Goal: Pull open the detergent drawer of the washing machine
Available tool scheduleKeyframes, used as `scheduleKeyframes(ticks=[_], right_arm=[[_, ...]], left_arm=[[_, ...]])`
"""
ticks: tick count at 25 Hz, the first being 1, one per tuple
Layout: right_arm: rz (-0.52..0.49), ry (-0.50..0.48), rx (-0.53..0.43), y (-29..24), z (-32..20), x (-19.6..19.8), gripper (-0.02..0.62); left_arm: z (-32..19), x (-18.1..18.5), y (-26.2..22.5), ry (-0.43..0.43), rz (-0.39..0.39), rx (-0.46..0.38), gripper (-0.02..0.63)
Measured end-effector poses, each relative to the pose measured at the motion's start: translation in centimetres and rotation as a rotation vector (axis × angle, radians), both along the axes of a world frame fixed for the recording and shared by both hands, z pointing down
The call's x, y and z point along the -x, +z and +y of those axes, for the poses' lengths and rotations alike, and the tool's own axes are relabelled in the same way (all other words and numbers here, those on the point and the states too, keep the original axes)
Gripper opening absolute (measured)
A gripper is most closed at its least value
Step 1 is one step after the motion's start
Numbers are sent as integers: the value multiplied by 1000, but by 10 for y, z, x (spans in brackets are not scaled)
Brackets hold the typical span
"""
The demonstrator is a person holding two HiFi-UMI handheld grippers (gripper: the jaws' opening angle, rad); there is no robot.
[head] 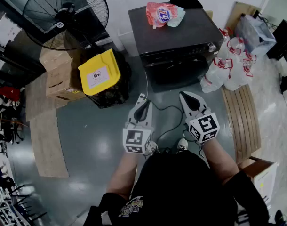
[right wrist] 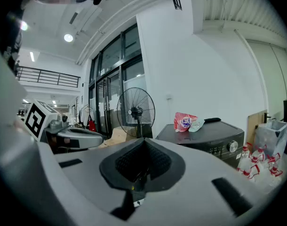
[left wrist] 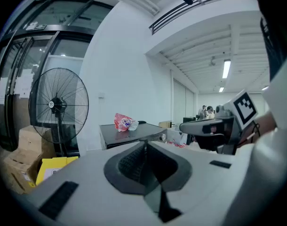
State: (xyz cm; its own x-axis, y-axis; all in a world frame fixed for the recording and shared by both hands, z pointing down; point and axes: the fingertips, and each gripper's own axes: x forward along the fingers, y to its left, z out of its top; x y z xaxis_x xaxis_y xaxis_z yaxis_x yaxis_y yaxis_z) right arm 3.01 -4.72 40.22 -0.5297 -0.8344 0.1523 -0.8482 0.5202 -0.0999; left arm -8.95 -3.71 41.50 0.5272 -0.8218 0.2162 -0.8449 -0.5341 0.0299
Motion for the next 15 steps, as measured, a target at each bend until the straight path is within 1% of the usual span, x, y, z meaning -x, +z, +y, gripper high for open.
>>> scheduleKeyframes(ticks=[4, 8, 15], right_arm=[[-1, -7, -2, -1, 11, -1, 5], [-42, -5, -6, -5, 18, -3, 5], [-58, -19, -24, -12, 23, -11, 6]], left_arm=[[12, -1, -3, -5, -1, -7, 17], [22, -1, -8, -8, -6, -16, 17], [29, -4, -15, -43, -17, -34, 18]])
